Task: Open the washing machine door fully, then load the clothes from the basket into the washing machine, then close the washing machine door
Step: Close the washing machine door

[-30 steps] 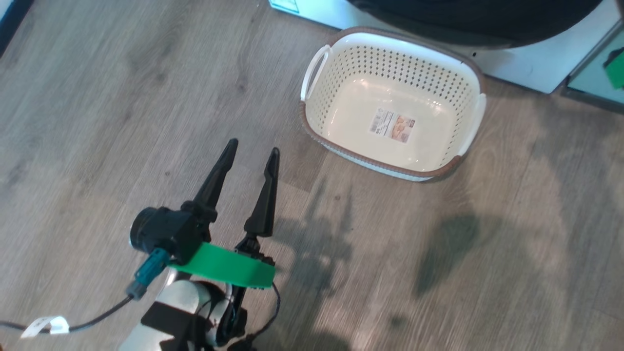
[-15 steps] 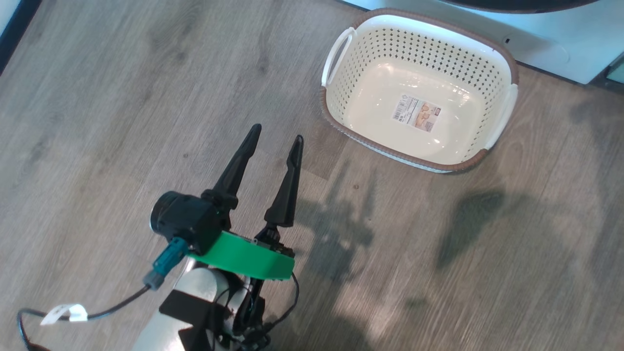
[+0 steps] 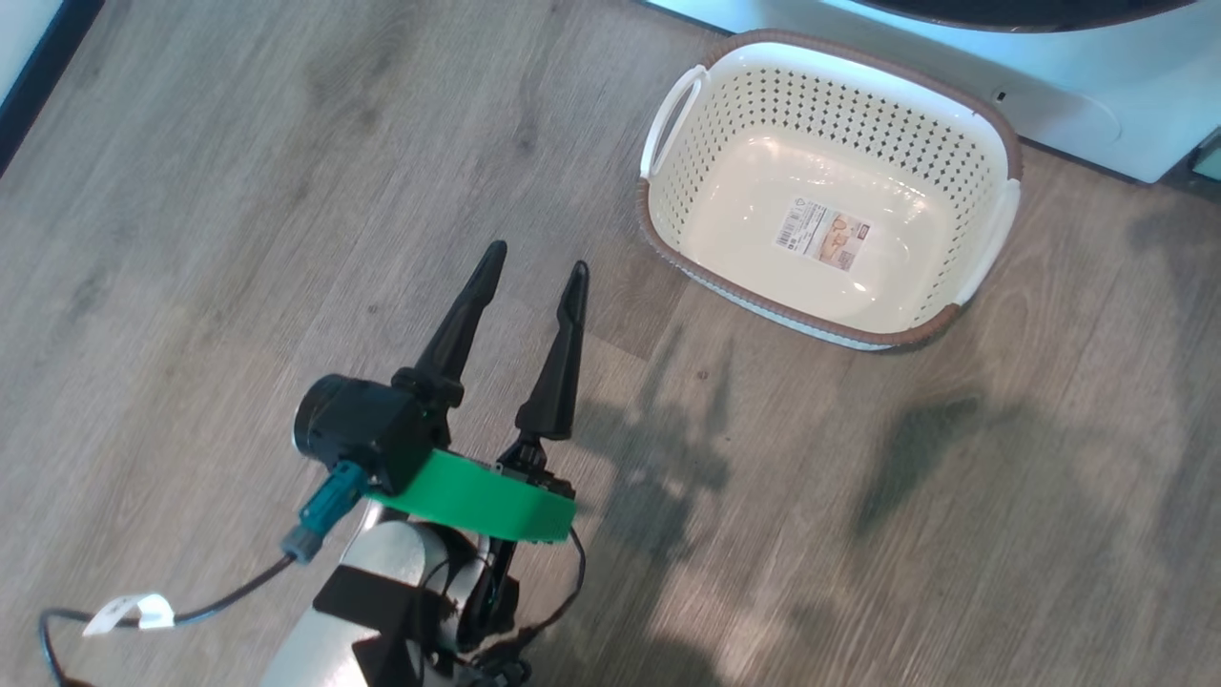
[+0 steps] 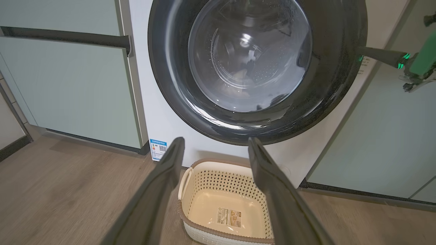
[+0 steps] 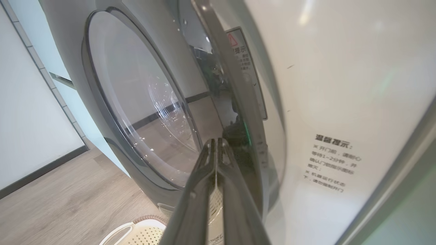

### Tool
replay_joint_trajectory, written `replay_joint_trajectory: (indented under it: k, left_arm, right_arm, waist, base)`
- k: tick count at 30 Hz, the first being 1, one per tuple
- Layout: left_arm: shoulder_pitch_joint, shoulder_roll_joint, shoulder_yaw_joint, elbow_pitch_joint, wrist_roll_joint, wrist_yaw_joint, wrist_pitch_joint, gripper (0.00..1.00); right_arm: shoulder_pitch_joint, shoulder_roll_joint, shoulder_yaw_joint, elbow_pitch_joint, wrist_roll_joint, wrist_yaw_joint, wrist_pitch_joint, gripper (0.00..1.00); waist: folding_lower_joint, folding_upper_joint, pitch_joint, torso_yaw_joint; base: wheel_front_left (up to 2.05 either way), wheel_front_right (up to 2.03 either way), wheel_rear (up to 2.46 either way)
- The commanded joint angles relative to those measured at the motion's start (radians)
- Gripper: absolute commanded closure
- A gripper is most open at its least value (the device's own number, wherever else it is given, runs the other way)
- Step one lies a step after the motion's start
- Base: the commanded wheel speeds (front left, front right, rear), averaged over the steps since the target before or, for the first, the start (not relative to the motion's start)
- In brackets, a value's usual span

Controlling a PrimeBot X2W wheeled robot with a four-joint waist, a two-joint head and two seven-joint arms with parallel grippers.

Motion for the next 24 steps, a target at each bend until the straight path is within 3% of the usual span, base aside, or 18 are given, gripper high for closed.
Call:
replay_joint_trajectory:
  k: [1,13,24]
  left_arm:
    - [-0.006,0.005,0.044,-0.025,0.013,-0.007,-0.006,0.0]
    - [0.009,-0.001,0.076,-0.008,0.022,-0.017,-0.006,0.0]
    - [0.039,0.034,0.116,-0.003,0.04,-0.013,-0.005,0.0]
  right_arm:
    - [-0.019,0.021,0.022,-0.027,0.013,-0.003,-0.018,1.0]
    - [0.131,0.02,0.106,-0.114,0.076,-0.003,-0.093,1.0]
    - [0.445,0.028,0.056,-0.371,0.055,-0.003,-0.141,1.0]
  waist:
    - [0.0,0.0,-0.005,-0.005]
    - [0.0,0.0,-0.043,-0.046]
    - [0.0,0.0,-0.093,-0.134]
  base:
    - [0.0,0.0,0.0]
    - [0.0,0.0,0.0]
    - [0.0,0.0,0.0]
